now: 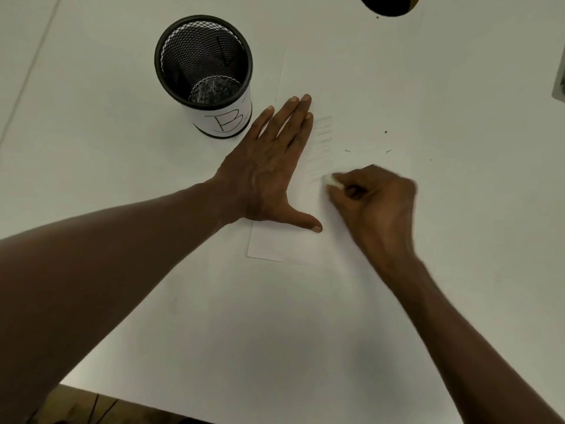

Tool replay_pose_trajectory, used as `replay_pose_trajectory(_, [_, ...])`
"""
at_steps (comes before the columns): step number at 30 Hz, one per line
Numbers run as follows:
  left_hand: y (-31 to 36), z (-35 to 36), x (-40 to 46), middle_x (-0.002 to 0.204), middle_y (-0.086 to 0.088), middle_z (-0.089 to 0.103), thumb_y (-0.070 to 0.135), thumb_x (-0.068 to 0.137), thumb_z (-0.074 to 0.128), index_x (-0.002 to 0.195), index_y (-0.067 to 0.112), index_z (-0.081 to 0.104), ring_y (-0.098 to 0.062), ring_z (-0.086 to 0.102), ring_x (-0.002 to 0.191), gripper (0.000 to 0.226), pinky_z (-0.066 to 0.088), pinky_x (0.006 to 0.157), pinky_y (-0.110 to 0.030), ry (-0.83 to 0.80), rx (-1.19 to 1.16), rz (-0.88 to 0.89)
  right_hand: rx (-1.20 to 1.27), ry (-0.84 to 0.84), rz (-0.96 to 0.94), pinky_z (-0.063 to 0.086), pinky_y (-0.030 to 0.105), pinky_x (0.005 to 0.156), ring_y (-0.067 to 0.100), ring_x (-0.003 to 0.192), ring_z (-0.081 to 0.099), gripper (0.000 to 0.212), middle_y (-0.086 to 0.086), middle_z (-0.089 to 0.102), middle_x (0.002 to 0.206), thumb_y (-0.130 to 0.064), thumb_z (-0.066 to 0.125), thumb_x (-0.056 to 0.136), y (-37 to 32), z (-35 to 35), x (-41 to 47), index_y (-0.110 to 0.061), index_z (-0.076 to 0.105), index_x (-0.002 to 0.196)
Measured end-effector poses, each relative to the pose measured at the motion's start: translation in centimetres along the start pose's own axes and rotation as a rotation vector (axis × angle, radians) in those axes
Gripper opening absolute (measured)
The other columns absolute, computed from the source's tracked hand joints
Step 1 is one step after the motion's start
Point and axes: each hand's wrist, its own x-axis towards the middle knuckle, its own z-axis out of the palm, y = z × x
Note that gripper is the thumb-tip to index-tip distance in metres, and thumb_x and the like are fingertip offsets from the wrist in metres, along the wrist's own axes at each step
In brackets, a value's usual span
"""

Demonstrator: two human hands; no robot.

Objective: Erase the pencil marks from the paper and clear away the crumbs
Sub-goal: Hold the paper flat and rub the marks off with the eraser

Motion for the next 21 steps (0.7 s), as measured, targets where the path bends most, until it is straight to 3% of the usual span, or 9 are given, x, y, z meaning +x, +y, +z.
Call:
replay_pose_trajectory(3, [0.0, 0.1, 0.2, 0.17, -0.02, -0.013, 0.108, 0.057, 0.019, 0.16, -0.002, -0.003, -0.032, -0.011, 0.158, 0.153, 0.002, 0.128, -0.052, 0.001, -0.016, 0.011, 0.001, -0.106, -0.09, 0.053, 0.035, 0.062, 0.016, 0.061, 0.063, 0.005, 0.004, 0.069, 0.067, -0.009, 0.081, 0.077, -1.0, 1.0, -1.4, -0.007, 0.079, 0.081])
replay_pose_trajectory(6, [0.0, 0.0, 0.1, 0.17, -0.019, -0.015, 0.11, 0.054, 0.015, 0.161, -0.001, -0.004, -0.032, -0.013, 0.158, 0.156, 0.001, 0.129, -0.051, -0.008, 0.009, -0.004, 0.032, 0.029, 0.044, 0.054, 0.034, 0.067, 0.013, 0.064, 0.065, 0.009, 0.003, 0.071, 0.07, -0.019, 0.079, 0.082, 0.4, 0.0, 0.3, -0.01, 0.079, 0.085])
replay_pose_trajectory(10, [0.1, -0.1, 0.2, 0.17, -0.02, -0.013, 0.108, 0.057, 0.018, 0.161, -0.002, -0.002, -0.033, -0.011, 0.158, 0.153, 0.001, 0.129, -0.051, -0.005, -0.008, 0.009, 0.0, -0.109, -0.058, 0.052, 0.032, 0.062, 0.014, 0.06, 0.063, 0.007, 0.004, 0.068, 0.066, -0.013, 0.08, 0.08, -0.4, 0.5, -1.4, -0.007, 0.078, 0.078])
replay_pose_trajectory(13, [0.1, -0.2, 0.1, 0.17, -0.019, -0.015, 0.11, 0.054, 0.019, 0.161, -0.001, -0.004, -0.032, -0.014, 0.158, 0.156, -0.001, 0.129, -0.05, -0.014, 0.003, -0.007, 0.024, -0.013, 0.027, 0.054, 0.031, 0.065, 0.015, 0.063, 0.064, 0.009, 0.003, 0.07, 0.069, -0.017, 0.08, 0.081, 0.8, -0.6, -0.4, -0.009, 0.079, 0.084])
replay_pose_trajectory(17, [0.1, -0.3, 0.2, 0.17, -0.02, -0.015, 0.108, 0.055, 0.018, 0.16, -0.002, -0.004, -0.032, -0.013, 0.158, 0.154, -0.001, 0.129, -0.05, -0.013, 0.002, 0.001, 0.001, -0.156, -0.072, 0.051, 0.019, 0.061, 0.011, 0.06, 0.061, 0.01, 0.002, 0.069, 0.069, -0.012, 0.083, 0.077, 0.3, -0.2, -1.5, -0.008, 0.079, 0.086])
replay_pose_trajectory(21, [0.2, -0.2, 0.1, 0.17, -0.02, -0.014, 0.109, 0.056, 0.02, 0.16, -0.003, -0.002, -0.033, -0.011, 0.158, 0.155, 0.0, 0.129, -0.051, -0.004, -0.005, -0.004, 0.017, -0.061, -0.053, 0.051, 0.019, 0.063, 0.014, 0.061, 0.063, 0.011, 0.004, 0.07, 0.071, -0.01, 0.082, 0.077, 0.7, -0.4, 0.7, -0.006, 0.079, 0.087])
